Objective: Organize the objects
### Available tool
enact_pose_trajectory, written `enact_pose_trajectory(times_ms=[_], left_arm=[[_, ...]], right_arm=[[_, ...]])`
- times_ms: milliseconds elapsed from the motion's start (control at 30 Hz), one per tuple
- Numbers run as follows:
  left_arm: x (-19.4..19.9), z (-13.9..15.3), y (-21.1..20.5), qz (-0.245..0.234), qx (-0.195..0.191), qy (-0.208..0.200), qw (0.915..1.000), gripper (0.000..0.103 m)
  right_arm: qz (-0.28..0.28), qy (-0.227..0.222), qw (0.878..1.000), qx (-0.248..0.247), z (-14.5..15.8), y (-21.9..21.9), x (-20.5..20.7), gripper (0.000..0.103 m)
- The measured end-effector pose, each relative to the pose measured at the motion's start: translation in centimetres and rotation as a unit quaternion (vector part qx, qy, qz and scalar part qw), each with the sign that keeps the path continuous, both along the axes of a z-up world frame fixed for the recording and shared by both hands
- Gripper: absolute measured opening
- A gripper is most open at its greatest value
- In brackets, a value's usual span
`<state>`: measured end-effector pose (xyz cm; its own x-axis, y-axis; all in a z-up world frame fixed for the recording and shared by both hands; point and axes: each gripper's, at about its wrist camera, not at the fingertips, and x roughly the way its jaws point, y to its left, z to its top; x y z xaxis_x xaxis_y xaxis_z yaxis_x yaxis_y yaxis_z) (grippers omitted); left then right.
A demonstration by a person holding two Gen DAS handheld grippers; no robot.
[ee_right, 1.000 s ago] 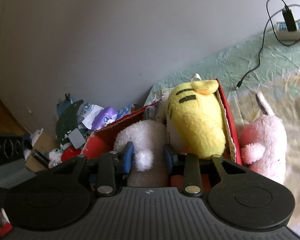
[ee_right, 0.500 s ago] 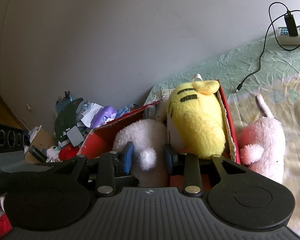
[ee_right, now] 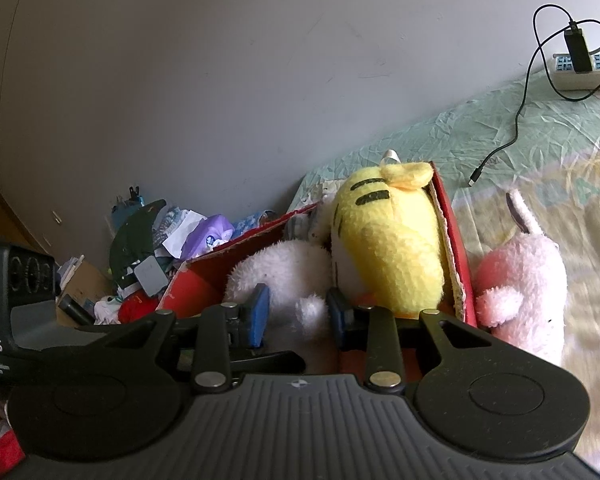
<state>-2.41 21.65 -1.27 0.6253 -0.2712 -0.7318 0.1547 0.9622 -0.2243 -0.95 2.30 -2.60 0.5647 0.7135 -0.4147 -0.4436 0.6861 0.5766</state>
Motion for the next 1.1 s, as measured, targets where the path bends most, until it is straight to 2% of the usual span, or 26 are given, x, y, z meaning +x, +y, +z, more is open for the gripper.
enact_pose_trajectory(times_ms=[467, 767, 933, 1100], left_arm=[[0.2, 0.0, -1.3, 0.015, 0.014, 0.015, 0.9997, 0.103], [0.6, -0.5, -2.4, 0.024, 0.015, 0.039, 0.9988, 0.103], [0.4, -1.0, -3.6, 0.022, 0.034, 0.046, 0.9981, 0.102], [0.2, -0.9, -3.9, 0.027, 0.040, 0.044, 0.9979, 0.102]], right_arm=[[-0.005, 0.001, 1.000, 0.006, 0.2, -0.7, -0.5, 0.031], [-0.008, -0.005, 1.000, 0.006, 0.3, -0.8, -1.3, 0.031], [-0.005, -0.014, 1.000, -0.004, 0.3, -0.8, -1.8, 0.031], [-0.008, -0.008, 1.000, 0.014, 0.3, -1.4, -1.9, 0.031]])
